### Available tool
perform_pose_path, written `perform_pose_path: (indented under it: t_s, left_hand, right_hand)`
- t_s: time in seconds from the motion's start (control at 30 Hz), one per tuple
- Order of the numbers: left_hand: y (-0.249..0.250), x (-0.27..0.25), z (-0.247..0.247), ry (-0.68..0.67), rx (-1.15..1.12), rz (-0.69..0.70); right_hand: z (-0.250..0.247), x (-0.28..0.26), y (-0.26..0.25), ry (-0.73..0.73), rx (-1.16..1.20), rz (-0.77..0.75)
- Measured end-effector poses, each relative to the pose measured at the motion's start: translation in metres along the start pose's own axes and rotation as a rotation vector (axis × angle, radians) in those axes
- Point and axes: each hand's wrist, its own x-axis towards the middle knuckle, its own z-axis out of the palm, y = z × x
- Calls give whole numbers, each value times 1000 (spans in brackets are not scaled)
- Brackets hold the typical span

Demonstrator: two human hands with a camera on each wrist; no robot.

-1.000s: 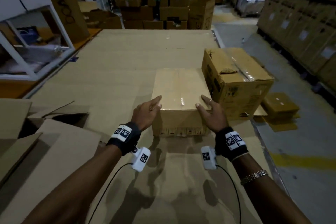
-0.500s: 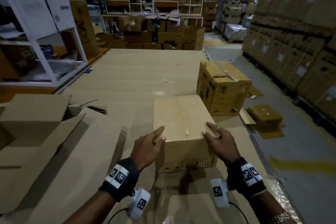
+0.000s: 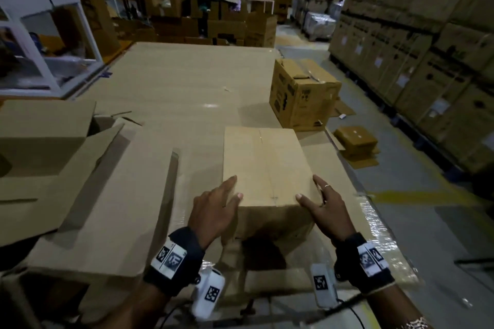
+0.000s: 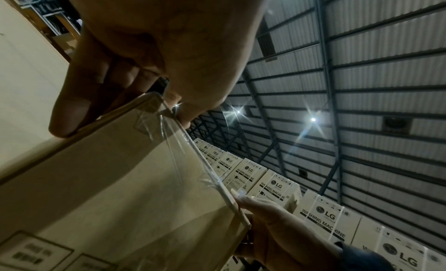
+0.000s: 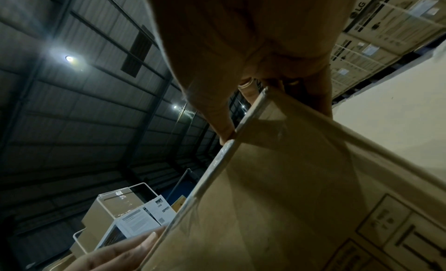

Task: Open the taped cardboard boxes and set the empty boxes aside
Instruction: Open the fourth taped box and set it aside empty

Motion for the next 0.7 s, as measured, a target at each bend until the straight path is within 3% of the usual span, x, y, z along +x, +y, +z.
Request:
perform_pose_path:
  t_s: [0.33,0.53,0.7]
  left_hand:
    - [-14,0,-3,-12,-186,-117]
    - [-11,-45,7,25,-328,-165]
    - [-5,-101,17,-12,-258,-180]
  right_hand:
    - [-16,10,-8,-177,83,49]
    - [-24,-24,21,-156,-22,9]
    - [-35,-77,30,-189,-93,-10]
